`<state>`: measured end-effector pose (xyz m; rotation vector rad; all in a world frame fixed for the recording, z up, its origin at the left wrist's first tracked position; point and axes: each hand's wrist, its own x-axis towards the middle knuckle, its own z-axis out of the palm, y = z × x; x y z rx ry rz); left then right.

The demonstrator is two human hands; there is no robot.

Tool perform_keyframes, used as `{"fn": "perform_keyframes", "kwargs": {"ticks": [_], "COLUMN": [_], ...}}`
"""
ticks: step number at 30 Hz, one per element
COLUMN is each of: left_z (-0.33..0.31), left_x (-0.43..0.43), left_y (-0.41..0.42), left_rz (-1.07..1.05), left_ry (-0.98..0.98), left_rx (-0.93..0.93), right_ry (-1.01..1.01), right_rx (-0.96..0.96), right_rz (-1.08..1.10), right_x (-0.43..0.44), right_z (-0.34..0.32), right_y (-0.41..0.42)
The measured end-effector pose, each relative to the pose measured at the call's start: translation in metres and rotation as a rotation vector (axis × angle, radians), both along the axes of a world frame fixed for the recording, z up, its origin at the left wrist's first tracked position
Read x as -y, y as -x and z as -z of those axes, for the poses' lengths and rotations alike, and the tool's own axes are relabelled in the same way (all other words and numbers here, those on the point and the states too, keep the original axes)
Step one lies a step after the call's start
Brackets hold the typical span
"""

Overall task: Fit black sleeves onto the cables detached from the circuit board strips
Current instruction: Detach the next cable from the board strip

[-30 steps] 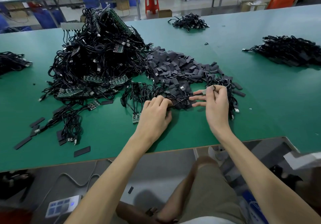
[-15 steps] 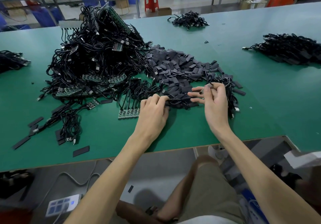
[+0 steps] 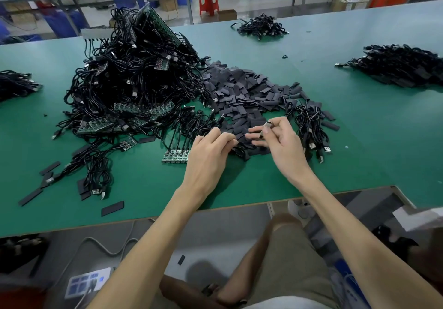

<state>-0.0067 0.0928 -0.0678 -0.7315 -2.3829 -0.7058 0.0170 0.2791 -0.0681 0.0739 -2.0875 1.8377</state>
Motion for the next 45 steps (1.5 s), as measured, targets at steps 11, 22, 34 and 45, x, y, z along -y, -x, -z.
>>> {"fn": "perform_keyframes", "kwargs": {"ticks": [11, 22, 34, 45], "left_z": [-0.007, -0.002, 0.010, 0.006], "left_x": [0.008, 0.005, 0.004, 0.003], "left_y": [0.004, 0.002, 0.008, 0.004], "left_rz": [-0.305, -0.418, -0.231, -0.149], "left_ry": [-0.346, -0.070, 0.259, 0.187], "left_rx": [0.119, -0.009, 0.104, 0.006], "right_ry": [0.059, 0.036, -0.120, -0.491], "right_rx": [-0.064, -0.182, -0.185, -0.199], "right_rz": [0.138, 0.207, 0.305, 0.265], "right_x": [-0.006, -0.005, -0.006, -0.003], "right_z": [-0.004, -0.006, -0.002, -0.002], "right_y": [-0.002, -0.006, -0.008, -0.007]}}
